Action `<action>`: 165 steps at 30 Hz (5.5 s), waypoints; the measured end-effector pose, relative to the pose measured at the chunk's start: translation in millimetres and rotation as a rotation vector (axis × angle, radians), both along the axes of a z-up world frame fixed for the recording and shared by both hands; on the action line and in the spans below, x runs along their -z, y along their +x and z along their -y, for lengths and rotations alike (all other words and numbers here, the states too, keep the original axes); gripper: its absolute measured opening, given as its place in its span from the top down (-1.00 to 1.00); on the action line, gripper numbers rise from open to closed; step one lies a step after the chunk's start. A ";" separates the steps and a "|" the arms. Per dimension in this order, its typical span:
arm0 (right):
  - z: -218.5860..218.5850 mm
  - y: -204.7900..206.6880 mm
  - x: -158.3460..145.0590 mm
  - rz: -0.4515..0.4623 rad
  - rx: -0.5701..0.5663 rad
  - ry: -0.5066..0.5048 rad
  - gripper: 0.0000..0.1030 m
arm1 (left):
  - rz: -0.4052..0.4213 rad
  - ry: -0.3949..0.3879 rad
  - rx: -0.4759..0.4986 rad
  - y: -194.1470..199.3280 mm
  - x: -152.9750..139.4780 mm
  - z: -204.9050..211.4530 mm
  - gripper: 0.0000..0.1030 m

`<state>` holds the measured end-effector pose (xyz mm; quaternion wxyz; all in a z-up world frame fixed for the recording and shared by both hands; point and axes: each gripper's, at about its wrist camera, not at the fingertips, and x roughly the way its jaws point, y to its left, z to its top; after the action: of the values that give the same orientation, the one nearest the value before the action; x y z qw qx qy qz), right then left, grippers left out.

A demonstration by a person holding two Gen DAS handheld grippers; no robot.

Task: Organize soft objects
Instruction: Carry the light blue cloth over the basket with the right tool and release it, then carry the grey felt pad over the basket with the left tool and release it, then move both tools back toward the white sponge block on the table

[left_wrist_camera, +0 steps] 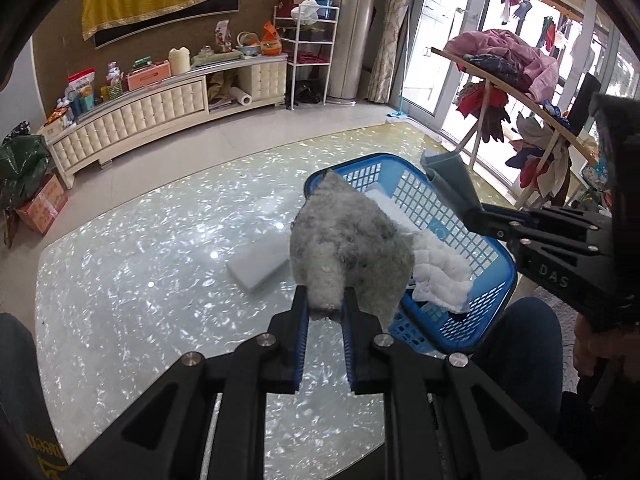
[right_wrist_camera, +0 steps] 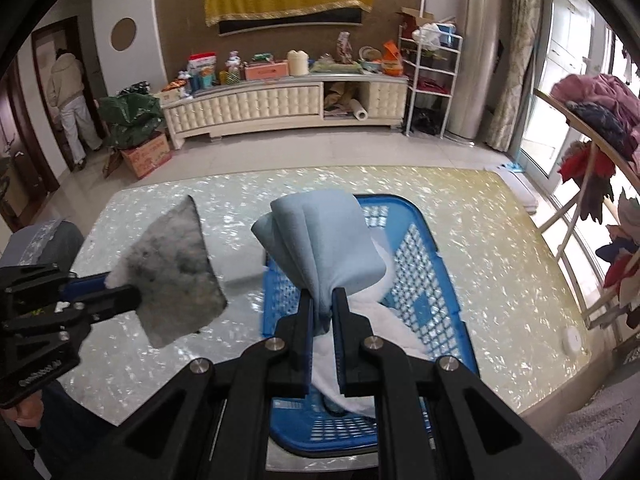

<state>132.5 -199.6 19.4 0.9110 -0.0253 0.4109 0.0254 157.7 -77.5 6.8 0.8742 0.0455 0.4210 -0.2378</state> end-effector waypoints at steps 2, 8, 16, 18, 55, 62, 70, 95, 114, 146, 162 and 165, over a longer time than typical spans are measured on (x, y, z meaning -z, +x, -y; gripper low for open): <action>4.4 3.5 4.5 -0.016 0.018 -0.005 0.84 | -0.005 0.003 0.006 4.4 1.7 5.1 0.73; 24.4 15.0 24.4 -0.081 0.071 -0.005 0.84 | -0.026 0.000 0.034 14.4 8.8 17.6 0.73; 40.1 27.4 53.2 -0.165 0.134 -0.002 0.84 | -0.048 -0.004 0.048 21.1 13.5 23.0 0.73; 37.8 29.2 56.2 -0.179 0.132 -0.005 0.84 | -0.051 -0.004 0.049 21.8 14.0 24.1 0.73; 69.2 -51.9 4.1 -0.041 0.170 0.005 -0.99 | -0.038 0.007 0.153 -6.1 -1.3 83.0 0.73; 83.5 -59.9 7.9 -0.037 0.193 0.007 -0.99 | -0.057 0.033 0.180 -2.9 7.3 111.7 0.73; 89.2 -62.1 14.2 -0.045 0.194 0.003 -0.99 | -0.078 0.051 0.197 7.5 21.1 139.8 0.73; 109.0 -59.7 26.2 -0.073 0.215 0.072 -0.99 | -0.143 0.168 0.200 30.0 64.0 173.3 0.57; 98.6 -69.8 8.6 -0.057 0.219 0.020 -0.99 | -0.047 0.198 0.215 17.4 44.0 156.9 -0.64; -32.4 -52.9 1.0 -0.029 -0.019 -0.124 -0.99 | -0.008 0.094 -0.015 -14.9 20.2 -36.0 -1.00; -97.0 -1.5 23.6 -0.101 -0.143 -0.143 -0.99 | -0.067 0.082 -0.128 10.8 52.2 -125.3 -1.00; -111.3 7.8 30.4 -0.111 -0.172 -0.161 -0.99 | -0.076 0.087 -0.136 18.2 59.7 -133.4 -1.00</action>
<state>140.3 -88.3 -11.0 0.8763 -0.1322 0.4577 0.0717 175.8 55.9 -52.9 0.8690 0.0457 0.4658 -0.1607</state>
